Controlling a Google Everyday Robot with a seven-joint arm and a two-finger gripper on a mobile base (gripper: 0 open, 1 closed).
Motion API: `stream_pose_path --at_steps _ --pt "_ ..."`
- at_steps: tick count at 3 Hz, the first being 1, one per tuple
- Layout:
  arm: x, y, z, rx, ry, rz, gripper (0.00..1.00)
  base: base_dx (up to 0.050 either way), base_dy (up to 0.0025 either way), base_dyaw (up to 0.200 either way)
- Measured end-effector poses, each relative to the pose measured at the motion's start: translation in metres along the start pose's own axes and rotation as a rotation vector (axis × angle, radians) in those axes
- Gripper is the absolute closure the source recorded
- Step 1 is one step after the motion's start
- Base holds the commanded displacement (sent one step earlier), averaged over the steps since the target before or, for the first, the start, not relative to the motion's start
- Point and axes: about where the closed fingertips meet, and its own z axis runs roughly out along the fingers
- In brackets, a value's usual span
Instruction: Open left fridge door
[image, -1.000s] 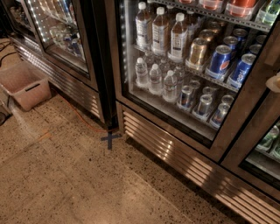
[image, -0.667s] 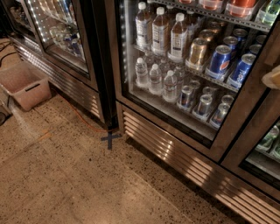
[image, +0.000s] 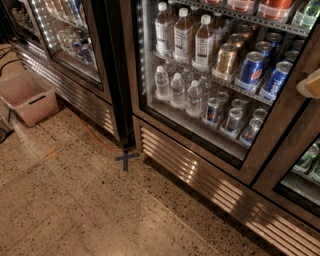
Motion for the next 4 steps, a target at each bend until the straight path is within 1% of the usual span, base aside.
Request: stream_pose_path --at_steps 1,2,3,4 --pt "0.007 -0.009 0.004 0.038 0.015 0.068 0.00 0.000 0.00000 0.000" --pt "0.017 -0.023 0.009 0.108 0.037 0.154 0.00 0.000 0.00000 0.000" --pt "0.025 -0.035 0.016 0.156 0.053 0.209 0.00 0.000 0.00000 0.000" --pt "0.032 -0.047 0.028 0.160 0.058 0.242 0.00 0.000 0.00000 0.000"
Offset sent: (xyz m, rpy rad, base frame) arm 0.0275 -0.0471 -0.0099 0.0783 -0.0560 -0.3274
